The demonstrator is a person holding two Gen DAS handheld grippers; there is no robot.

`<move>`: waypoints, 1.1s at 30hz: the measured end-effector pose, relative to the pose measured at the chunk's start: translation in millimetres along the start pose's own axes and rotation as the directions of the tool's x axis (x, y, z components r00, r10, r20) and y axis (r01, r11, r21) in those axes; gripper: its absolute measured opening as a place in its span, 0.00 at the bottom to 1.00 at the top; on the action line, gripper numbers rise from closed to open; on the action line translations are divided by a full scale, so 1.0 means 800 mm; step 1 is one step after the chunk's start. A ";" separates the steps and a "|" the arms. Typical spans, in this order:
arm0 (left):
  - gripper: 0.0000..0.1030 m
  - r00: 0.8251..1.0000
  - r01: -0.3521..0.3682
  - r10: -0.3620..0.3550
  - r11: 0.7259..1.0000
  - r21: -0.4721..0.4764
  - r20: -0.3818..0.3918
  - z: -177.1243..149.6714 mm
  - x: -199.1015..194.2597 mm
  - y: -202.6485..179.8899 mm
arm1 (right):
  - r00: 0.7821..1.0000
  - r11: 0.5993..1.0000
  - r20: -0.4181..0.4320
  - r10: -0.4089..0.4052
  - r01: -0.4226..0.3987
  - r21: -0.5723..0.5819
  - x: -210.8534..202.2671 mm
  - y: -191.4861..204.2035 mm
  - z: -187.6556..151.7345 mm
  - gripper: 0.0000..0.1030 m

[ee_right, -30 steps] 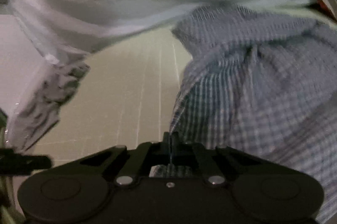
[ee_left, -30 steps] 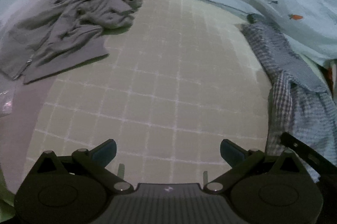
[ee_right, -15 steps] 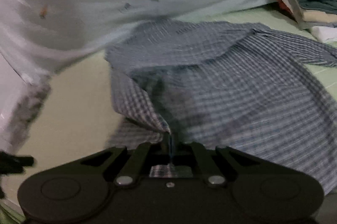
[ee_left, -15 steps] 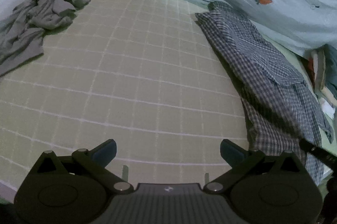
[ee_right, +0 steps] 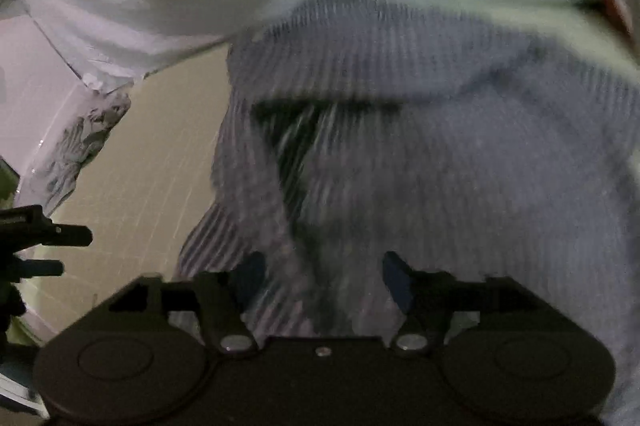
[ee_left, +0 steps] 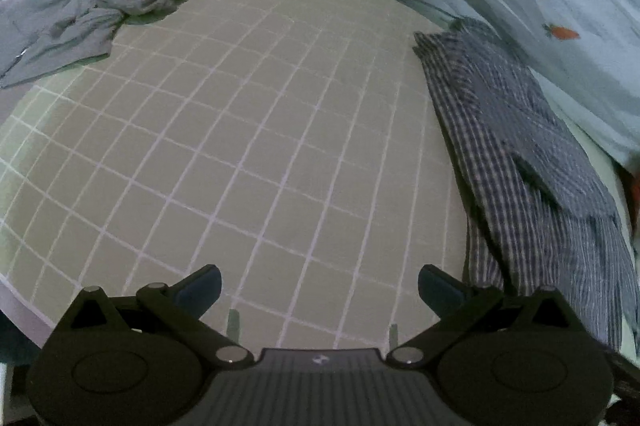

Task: Fold clothes

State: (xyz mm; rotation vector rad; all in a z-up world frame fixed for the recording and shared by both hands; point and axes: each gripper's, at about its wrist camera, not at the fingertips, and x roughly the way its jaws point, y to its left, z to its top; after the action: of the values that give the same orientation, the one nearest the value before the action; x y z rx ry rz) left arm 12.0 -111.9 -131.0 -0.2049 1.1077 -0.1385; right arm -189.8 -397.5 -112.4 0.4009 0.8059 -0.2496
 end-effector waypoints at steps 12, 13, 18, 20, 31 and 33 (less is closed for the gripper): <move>1.00 0.998 -0.053 0.054 0.998 -0.022 0.044 0.053 0.043 -0.072 | 0.963 0.973 0.146 -0.225 0.214 0.084 0.019 -0.126 0.132 0.79; 1.00 0.997 -0.061 0.062 0.998 -0.022 0.046 0.059 0.049 -0.077 | 0.957 0.967 0.150 -0.247 0.233 0.104 0.024 -0.139 0.143 0.79; 1.00 0.994 -0.084 0.087 0.995 -0.044 0.062 0.099 0.083 -0.093 | 0.933 0.933 0.155 -0.324 0.289 0.213 0.059 -0.209 0.193 0.77; 1.00 0.992 -0.107 0.110 0.993 -0.056 0.058 0.120 0.099 -0.101 | 0.928 0.919 0.138 -0.345 0.305 0.251 0.083 -0.240 0.211 0.76; 1.00 0.989 -0.139 0.138 0.990 0.007 0.046 0.170 0.141 -0.139 | 0.944 0.916 0.013 -0.329 0.316 0.247 0.172 -0.296 0.234 0.49; 1.00 0.990 -0.136 0.134 0.990 0.025 0.053 0.174 0.144 -0.144 | 0.950 0.940 0.028 -0.312 0.305 0.152 0.170 -0.281 0.239 0.18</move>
State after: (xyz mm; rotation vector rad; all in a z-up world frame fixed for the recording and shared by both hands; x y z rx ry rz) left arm 186.5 -235.6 -144.6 -0.1069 1.0644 -0.0283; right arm -56.8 -692.1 -150.6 0.4028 0.8009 -0.6132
